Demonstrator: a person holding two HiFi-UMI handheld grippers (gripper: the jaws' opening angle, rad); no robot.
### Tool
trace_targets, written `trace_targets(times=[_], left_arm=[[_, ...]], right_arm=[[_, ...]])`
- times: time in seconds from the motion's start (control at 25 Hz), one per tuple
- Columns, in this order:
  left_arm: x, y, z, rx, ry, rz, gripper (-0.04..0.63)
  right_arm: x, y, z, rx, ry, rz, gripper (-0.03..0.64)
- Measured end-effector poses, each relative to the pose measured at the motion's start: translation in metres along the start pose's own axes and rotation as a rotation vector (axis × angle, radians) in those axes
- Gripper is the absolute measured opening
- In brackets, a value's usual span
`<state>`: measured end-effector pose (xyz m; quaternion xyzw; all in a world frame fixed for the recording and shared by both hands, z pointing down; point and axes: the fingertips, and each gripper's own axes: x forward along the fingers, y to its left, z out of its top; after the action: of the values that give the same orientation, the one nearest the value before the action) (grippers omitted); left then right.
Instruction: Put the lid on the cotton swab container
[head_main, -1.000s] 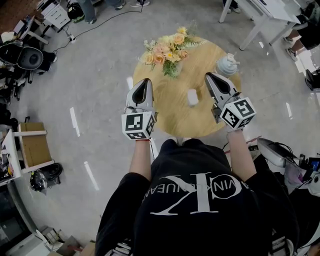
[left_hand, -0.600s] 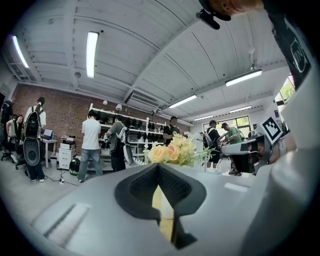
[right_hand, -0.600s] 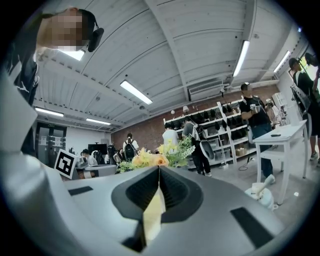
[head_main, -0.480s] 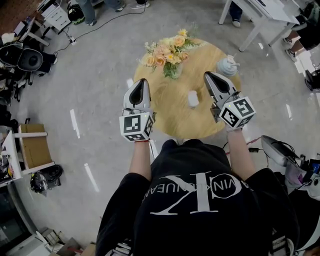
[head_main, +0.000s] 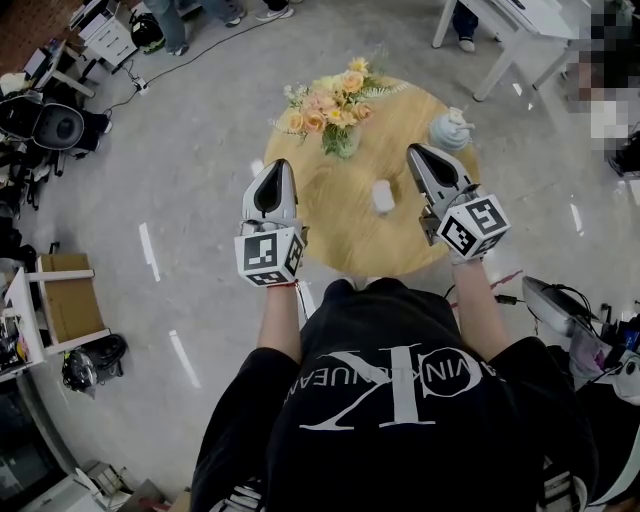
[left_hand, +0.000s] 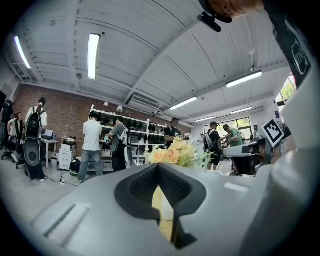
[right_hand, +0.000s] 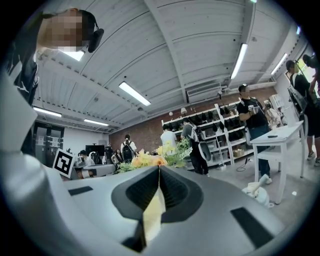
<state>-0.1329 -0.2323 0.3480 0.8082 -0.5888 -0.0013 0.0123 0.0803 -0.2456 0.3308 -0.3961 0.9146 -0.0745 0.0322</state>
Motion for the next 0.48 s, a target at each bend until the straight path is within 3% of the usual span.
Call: trace_targets(times=[0.48], left_arm=[[-0.016,-0.002,0.000,-0.009,0.014,-0.004,0.012]], right_arm=[[-0.010,0.014,-0.001,0.004,0.007,-0.011,0.015]])
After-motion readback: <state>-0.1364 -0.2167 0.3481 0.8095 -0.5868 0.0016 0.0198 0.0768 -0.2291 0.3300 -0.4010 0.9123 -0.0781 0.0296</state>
